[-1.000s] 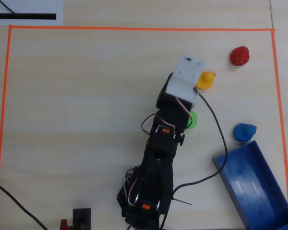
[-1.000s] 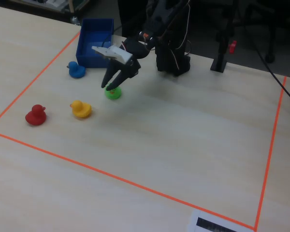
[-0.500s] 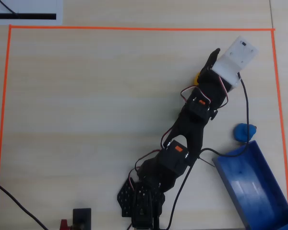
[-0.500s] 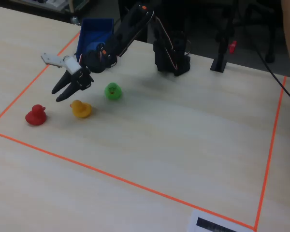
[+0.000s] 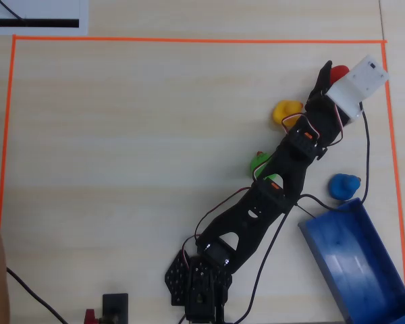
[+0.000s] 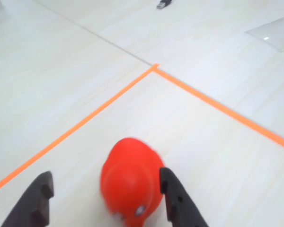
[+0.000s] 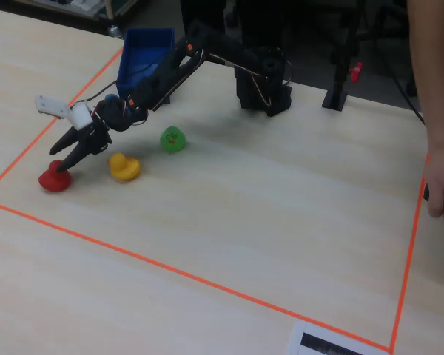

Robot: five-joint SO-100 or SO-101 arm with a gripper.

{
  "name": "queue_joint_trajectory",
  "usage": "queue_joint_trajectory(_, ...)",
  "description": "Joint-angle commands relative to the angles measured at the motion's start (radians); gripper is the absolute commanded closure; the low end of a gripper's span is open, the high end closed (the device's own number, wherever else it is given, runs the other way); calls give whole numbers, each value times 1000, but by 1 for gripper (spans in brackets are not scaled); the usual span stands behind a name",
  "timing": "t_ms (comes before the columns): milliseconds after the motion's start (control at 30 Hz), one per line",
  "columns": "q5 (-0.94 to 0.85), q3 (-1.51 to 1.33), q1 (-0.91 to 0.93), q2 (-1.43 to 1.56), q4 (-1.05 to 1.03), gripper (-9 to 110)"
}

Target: Grasp red duck and put it into box.

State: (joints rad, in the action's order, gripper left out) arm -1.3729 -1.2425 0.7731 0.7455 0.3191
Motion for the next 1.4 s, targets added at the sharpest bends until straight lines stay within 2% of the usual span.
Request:
queue_joint_trajectory(0,0,101,6,5,11,70)
queue_joint_trajectory(600,-25,204,-34,-84,-31,71)
queue_joint_trajectory(1367,-5,225,23,-147,-77,71)
